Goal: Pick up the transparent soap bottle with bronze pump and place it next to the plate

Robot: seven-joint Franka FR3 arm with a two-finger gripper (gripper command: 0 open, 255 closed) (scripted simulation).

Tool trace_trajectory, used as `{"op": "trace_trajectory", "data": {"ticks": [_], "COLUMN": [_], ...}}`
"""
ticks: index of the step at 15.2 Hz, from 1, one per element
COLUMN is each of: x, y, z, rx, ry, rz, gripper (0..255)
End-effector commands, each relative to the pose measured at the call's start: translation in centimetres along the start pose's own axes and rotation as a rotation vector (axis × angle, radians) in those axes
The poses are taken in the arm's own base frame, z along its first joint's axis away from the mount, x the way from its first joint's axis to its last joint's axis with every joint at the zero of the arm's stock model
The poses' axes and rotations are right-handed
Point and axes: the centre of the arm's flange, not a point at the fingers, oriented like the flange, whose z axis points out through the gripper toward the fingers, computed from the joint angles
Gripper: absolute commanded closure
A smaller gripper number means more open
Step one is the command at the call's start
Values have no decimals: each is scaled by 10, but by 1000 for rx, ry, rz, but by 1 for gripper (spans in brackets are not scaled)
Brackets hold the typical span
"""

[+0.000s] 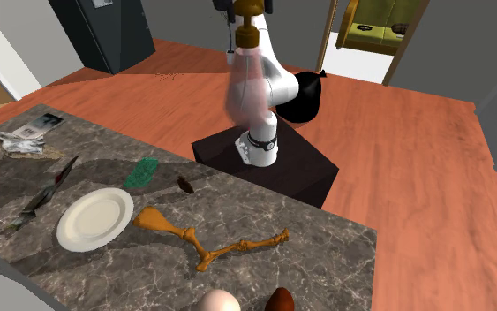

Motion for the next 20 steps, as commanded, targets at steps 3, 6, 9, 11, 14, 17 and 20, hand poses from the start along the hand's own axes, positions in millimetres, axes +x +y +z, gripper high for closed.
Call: {"op": "trace_trajectory", "data": {"ticks": [3, 6, 9, 11, 14, 17, 20], "x": [7, 12, 18, 22, 27, 33, 39], "y": [40, 73, 107, 129, 163, 197, 230], "z": [22, 42, 62, 75, 96, 116, 136], "rx": [0, 0, 0, 0, 0, 0, 0], "ry": [0, 0, 0, 0, 0, 0, 0], "rz": [0, 0, 0, 0, 0, 0, 0], "gripper": [255, 255, 255, 255, 255, 255, 255]}}
